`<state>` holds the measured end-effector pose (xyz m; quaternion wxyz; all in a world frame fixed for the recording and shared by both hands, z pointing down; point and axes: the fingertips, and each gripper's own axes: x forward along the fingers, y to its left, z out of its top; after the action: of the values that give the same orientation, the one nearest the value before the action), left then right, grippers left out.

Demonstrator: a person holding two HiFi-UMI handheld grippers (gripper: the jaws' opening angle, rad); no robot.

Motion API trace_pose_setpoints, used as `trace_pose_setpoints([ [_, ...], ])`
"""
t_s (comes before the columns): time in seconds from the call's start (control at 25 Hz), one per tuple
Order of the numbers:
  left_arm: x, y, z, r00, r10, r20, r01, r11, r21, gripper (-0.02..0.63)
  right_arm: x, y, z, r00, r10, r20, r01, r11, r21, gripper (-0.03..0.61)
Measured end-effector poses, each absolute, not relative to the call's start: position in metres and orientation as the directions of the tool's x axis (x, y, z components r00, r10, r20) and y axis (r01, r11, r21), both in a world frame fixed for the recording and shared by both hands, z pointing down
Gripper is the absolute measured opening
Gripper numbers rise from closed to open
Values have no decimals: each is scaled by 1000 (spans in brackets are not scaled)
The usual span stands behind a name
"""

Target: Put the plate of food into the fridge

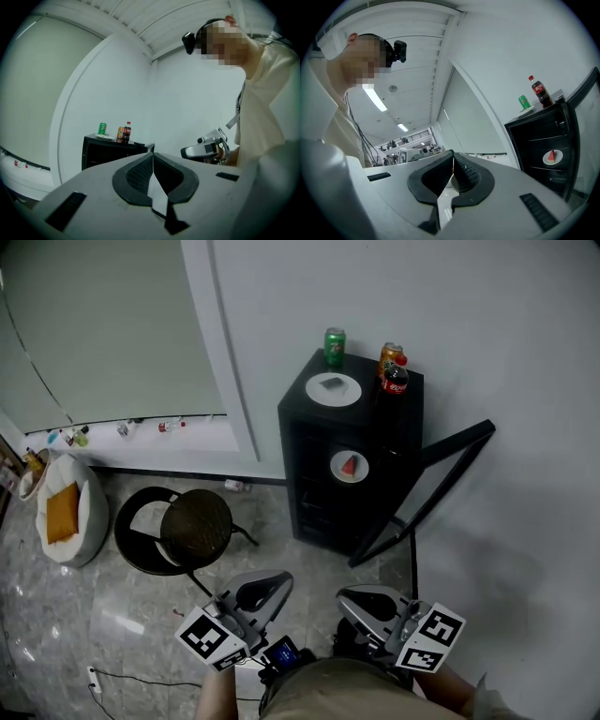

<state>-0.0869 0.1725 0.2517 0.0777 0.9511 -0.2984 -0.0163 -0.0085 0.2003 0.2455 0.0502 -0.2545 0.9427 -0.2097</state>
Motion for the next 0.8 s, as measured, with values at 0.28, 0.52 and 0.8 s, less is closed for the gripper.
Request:
trace_pose_setpoints([
  [0.28, -52, 134, 249, 800, -598, 52, -598, -789, 141, 11, 28, 160, 247, -888, -459, 7, -416, 799, -435, 21],
  [0.52, -22, 107, 247, 777, -624, 87, -630, -769, 111, 11, 59, 133, 247, -913, -408, -6, -364, 822, -437, 21],
  [0.8, 8, 72, 244, 751, -649, 120, -659, -749, 70, 11, 95, 106, 247, -929, -368, -32, -317, 840, -440, 21],
])
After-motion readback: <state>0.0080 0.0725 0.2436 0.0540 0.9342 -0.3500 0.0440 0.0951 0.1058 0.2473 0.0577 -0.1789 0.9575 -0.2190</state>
